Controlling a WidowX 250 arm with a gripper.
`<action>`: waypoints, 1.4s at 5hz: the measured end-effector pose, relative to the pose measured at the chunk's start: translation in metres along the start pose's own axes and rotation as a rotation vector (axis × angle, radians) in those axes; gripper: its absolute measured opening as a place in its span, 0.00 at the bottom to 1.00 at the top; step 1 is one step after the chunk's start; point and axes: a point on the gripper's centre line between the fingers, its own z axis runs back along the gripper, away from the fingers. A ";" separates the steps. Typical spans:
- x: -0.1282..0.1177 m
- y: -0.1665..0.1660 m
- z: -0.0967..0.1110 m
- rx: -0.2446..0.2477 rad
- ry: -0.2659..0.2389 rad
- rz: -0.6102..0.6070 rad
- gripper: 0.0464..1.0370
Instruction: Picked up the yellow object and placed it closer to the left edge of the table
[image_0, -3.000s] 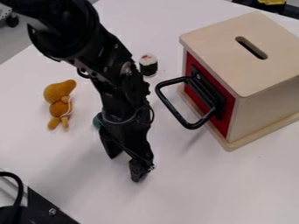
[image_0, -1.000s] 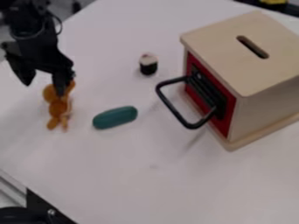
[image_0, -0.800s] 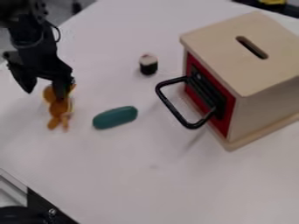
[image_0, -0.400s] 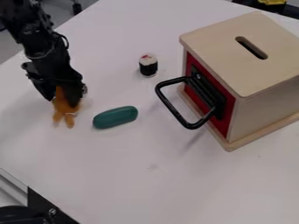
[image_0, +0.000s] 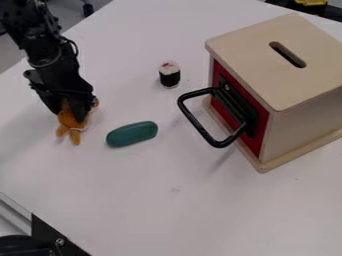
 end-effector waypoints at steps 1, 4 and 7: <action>-0.007 0.002 0.010 -0.010 0.031 0.009 0.55; 0.064 0.024 0.056 0.006 -0.062 0.029 0.55; 0.129 0.024 0.007 -0.057 -0.061 0.027 0.55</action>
